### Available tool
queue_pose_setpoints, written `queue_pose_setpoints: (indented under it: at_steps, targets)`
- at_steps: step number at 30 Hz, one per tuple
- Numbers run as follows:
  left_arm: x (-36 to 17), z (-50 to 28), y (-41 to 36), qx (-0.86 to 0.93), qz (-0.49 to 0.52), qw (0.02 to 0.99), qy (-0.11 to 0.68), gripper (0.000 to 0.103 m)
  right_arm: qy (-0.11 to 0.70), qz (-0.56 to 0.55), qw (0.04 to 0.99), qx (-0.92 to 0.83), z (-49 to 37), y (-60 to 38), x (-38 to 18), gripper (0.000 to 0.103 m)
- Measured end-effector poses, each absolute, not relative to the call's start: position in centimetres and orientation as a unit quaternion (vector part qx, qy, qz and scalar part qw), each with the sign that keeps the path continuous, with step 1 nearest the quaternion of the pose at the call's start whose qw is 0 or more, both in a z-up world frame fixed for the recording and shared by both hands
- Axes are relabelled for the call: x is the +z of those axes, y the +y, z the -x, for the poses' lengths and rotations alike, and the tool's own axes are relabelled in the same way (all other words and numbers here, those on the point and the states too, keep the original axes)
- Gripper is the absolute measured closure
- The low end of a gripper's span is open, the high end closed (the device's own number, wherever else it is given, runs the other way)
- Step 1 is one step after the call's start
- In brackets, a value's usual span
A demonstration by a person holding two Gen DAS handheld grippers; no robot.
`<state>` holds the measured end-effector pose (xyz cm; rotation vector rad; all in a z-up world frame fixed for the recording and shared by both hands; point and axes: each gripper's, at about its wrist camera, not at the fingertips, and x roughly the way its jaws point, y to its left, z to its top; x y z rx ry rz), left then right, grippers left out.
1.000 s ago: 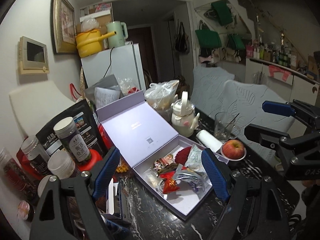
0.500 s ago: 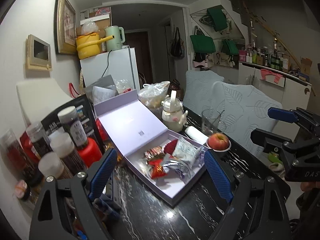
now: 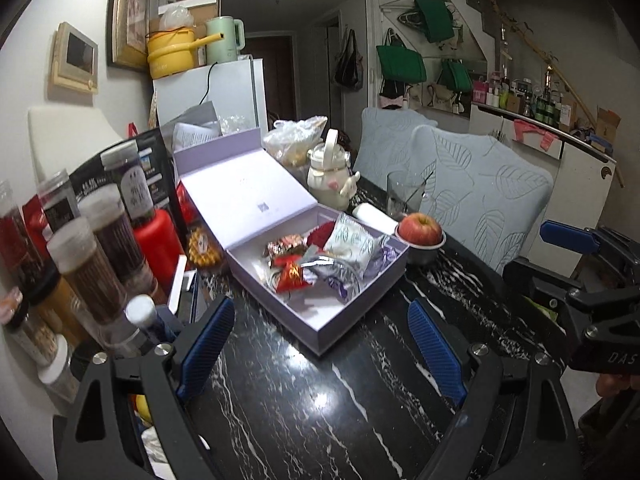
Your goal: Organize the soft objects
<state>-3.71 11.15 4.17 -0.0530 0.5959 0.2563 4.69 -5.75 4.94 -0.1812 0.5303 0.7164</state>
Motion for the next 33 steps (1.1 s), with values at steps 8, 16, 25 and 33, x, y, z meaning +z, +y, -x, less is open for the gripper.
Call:
queue_pose_setpoints:
  at_steps: [8, 16, 25, 33]
  targets:
    - [1.8, 3.8, 11.2, 0.12, 0.044, 0.942, 0.311, 0.014, 0.275, 0.083, 0.894, 0.344, -3.5, -5.8, 2.0, 0.017]
    - [-0.2, 3.4, 11.4, 0.11, 0.062, 0.935, 0.333, 0.014, 0.295, 0.086, 0.887, 0.344, -3.5, -5.6, 0.4, 0.017]
    - [-0.9, 3.0, 11.2, 0.11, 0.062, 0.932, 0.339, 0.014, 0.303, 0.078, 0.888, 0.337, -4.1, -6.0, 0.1, 0.017]
    - [-0.7, 2.9, 11.1, 0.105, 0.059, 0.934, 0.338, 0.014, 0.304, 0.081, 0.889, 0.334, -4.1, -6.1, 0.0, 0.017]
